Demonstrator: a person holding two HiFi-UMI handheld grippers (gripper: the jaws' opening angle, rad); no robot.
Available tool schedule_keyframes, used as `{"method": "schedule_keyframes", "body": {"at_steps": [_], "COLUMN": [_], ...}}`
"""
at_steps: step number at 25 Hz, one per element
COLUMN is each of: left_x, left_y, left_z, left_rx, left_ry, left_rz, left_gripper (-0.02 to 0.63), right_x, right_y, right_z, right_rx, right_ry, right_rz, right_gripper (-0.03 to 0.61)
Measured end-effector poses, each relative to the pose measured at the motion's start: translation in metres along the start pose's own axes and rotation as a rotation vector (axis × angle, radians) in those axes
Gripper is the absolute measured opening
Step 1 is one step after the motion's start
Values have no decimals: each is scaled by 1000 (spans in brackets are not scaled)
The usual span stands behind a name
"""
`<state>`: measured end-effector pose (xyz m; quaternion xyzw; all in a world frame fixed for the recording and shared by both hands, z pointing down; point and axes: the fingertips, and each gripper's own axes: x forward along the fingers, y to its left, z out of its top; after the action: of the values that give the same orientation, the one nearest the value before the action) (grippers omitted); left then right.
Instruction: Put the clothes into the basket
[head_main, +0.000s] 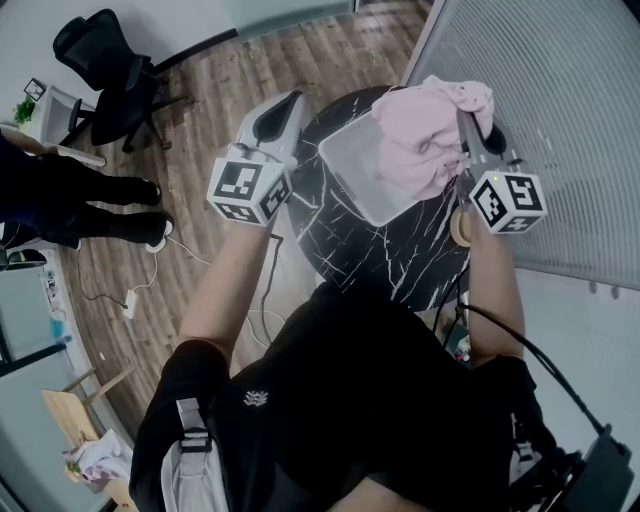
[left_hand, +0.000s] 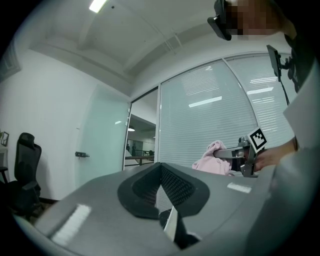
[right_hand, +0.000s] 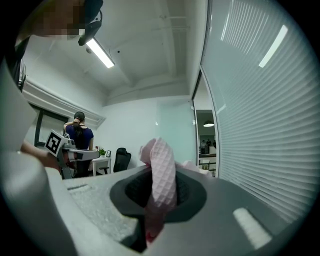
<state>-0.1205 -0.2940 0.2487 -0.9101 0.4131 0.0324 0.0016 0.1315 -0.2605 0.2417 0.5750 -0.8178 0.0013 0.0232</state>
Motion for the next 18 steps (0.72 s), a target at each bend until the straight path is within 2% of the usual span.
{"method": "schedule_keyframes", "body": {"at_steps": [18], "left_x": [-12], "left_y": [17], "left_z": [-22], "left_rx": [-8], "left_ry": [34], "left_rz": [43], "left_gripper": [8], "right_x": [22], "right_y": [19], "right_z": [-48], "right_rx": [29], "right_ry": [75], "right_rz": [58], "right_gripper": [35]}}
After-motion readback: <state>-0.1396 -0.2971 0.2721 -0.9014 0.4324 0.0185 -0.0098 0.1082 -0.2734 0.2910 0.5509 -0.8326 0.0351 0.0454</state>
